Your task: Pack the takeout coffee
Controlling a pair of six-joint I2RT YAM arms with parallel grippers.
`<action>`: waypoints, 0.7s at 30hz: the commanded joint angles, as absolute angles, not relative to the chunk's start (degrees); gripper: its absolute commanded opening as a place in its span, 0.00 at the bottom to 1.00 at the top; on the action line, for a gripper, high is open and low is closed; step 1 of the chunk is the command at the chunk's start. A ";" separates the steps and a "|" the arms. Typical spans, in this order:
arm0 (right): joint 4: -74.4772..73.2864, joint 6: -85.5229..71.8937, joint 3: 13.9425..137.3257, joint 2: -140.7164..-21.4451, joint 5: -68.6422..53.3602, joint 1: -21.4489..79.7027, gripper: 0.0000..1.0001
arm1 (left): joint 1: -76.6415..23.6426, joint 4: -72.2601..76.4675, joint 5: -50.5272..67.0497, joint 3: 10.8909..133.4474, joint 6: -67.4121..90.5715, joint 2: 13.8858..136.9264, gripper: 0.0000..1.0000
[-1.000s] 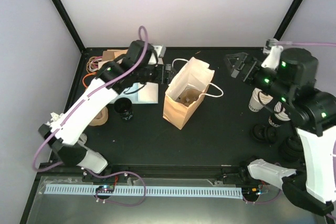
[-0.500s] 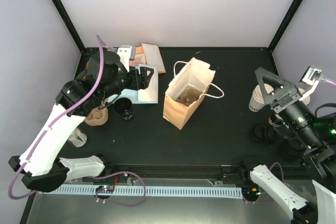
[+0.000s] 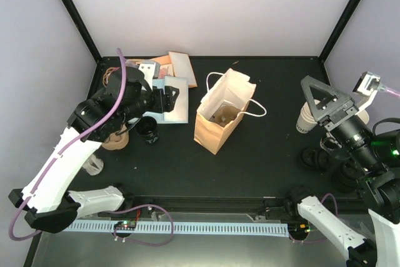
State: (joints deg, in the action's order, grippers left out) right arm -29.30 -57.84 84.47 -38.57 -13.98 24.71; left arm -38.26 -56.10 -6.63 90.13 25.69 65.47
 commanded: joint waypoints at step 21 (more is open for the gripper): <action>-60.41 -30.06 86.46 -52.48 -1.82 24.52 1.00 | -36.01 -59.92 -4.29 83.34 23.43 56.89 0.86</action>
State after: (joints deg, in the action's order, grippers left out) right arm -48.40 -38.92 89.84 -50.11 -9.61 24.71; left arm -36.53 -58.35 -6.83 84.66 24.77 58.28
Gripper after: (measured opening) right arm 0.998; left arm 0.855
